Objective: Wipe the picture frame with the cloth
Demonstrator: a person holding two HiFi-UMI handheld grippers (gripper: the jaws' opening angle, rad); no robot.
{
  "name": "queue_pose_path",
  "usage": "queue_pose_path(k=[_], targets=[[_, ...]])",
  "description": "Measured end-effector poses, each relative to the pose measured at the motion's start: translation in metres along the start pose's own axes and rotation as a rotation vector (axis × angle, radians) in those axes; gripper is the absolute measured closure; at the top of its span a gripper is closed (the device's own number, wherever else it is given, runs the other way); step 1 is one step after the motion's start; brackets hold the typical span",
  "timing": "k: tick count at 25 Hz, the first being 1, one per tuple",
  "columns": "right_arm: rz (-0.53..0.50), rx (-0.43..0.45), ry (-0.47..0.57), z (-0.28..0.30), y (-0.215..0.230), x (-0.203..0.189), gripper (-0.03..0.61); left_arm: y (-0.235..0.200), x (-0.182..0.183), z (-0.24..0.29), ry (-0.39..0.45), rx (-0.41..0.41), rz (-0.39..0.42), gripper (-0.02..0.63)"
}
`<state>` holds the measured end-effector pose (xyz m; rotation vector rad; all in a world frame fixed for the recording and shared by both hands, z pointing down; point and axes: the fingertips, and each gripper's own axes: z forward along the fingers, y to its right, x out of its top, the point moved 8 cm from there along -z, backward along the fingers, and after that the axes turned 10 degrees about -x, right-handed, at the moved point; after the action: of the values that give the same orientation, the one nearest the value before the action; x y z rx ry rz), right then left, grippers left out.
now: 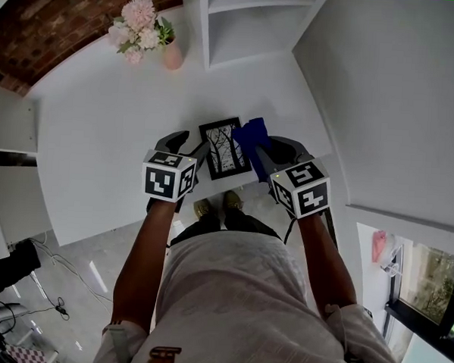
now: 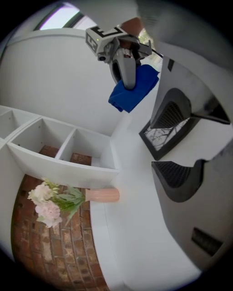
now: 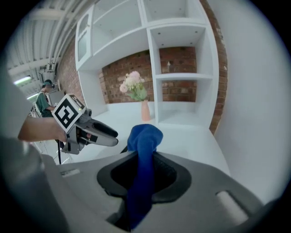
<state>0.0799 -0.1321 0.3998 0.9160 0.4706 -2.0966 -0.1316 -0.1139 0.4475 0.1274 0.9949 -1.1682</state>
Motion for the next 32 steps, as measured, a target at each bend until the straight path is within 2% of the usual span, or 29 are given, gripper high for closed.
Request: queue_pose_path(k=[6, 15, 22, 28, 32], targets=[[0.007, 0.022, 0.262, -0.023, -0.001, 0.058, 0.5, 0.031, 0.055, -0.04, 0.291, -0.109, 0.109, 0.402], [-0.002, 0.12, 0.606, -0.058, -0.017, 0.115, 0.5, 0.072, 0.107, -0.091, 0.57, -0.14, 0.262, 0.481], [-0.004, 0.159, 0.781, -0.073, -0.027, 0.131, 0.5, 0.087, 0.125, -0.119, 0.694, -0.1, 0.336, 0.56], [-0.009, 0.17, 0.868, -0.083, -0.034, 0.137, 0.5, 0.091, 0.128, -0.131, 0.75, -0.06, 0.349, 0.613], [-0.009, 0.176, 0.9, -0.086, -0.036, 0.139, 0.502, 0.095, 0.131, -0.134, 0.768, -0.054, 0.36, 0.614]])
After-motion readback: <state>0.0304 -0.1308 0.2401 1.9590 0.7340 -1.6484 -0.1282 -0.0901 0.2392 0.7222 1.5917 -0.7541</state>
